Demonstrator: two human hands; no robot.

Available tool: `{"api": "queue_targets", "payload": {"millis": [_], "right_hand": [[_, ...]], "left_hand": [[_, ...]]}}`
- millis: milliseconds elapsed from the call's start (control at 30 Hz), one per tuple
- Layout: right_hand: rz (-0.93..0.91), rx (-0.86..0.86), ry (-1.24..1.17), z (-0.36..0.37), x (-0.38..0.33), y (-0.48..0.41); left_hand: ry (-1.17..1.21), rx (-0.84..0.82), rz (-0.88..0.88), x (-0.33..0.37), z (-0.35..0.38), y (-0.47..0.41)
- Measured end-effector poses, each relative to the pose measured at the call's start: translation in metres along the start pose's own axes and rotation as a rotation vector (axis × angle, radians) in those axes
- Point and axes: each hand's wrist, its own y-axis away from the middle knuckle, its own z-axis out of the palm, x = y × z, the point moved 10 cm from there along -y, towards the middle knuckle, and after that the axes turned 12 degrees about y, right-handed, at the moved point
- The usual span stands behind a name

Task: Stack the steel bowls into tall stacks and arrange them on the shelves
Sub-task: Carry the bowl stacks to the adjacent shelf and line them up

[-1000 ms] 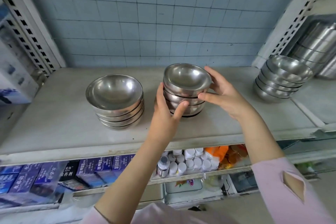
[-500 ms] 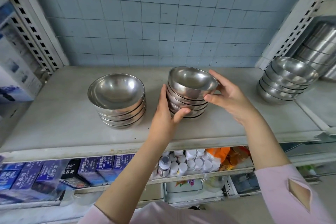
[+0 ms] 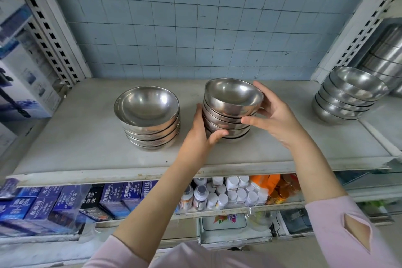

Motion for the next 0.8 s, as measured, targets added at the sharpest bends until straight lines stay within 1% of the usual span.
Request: {"api": "queue_targets", "payload": {"millis": [233,433,633,800], "right_hand": [[-0.01,-0.036,0.053,0.005,0.003,0.002],[-0.034,-0.041,0.087,0.01,0.006,0.003],[-0.025,-0.03,0.055,0.009,0.011,0.002],[-0.011,-0.053,0.023,0.006,0.007,0.002]], "left_hand": [[0.055,-0.002,0.01,0.003,0.0,0.002],[0.011,-0.009,0.029,-0.001,0.001,-0.001],[0.073,-0.001,0.018,0.0,0.001,0.0],[0.078,-0.012,0.008,0.002,0.0,-0.001]]}}
